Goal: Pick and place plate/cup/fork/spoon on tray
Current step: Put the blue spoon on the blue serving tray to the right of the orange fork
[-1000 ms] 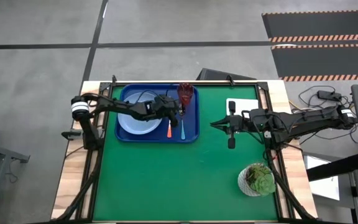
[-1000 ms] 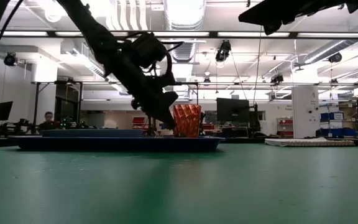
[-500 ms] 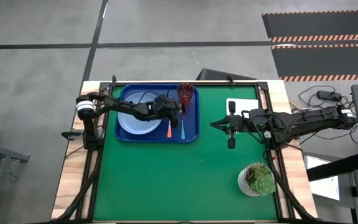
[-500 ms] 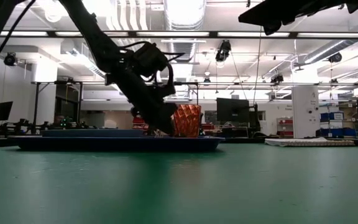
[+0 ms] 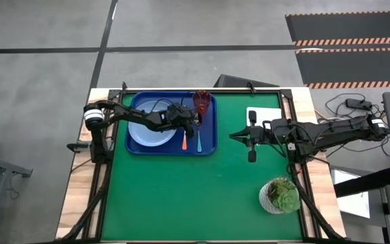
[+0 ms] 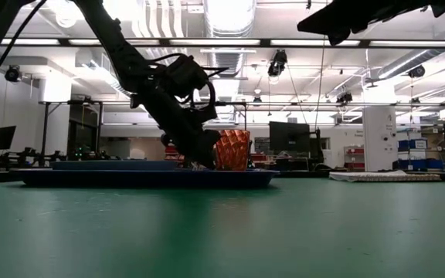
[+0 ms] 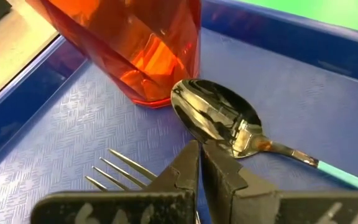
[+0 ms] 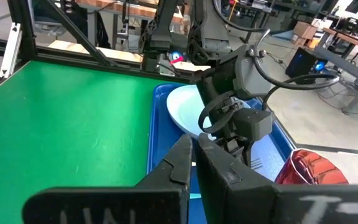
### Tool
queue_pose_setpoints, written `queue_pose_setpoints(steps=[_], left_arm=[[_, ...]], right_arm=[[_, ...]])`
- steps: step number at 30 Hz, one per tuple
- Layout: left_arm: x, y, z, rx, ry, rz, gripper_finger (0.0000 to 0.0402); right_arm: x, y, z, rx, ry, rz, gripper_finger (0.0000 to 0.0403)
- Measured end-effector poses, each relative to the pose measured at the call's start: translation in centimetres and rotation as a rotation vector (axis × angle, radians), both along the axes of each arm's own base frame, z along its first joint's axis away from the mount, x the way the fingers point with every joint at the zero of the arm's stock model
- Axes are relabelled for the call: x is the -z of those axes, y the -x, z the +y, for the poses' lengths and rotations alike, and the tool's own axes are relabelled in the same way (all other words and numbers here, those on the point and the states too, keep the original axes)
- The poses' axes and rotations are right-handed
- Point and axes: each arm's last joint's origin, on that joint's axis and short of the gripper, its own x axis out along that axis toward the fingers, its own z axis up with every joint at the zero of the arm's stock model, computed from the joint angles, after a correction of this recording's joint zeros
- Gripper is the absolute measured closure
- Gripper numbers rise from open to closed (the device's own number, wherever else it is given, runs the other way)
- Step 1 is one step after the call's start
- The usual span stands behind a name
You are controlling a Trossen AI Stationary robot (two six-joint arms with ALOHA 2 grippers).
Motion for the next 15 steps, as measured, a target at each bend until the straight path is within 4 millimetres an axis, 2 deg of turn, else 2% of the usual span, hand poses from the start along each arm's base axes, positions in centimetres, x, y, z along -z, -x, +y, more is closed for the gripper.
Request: queue_pose_setpoints(steps=[15], left_arm=[[0.02,0.11,0.20,-0.021,0.014,-0.012,0.0401]], right_arm=[[-0.02,0.00,0.00,0.000,0.001,-0.002,0.0394]])
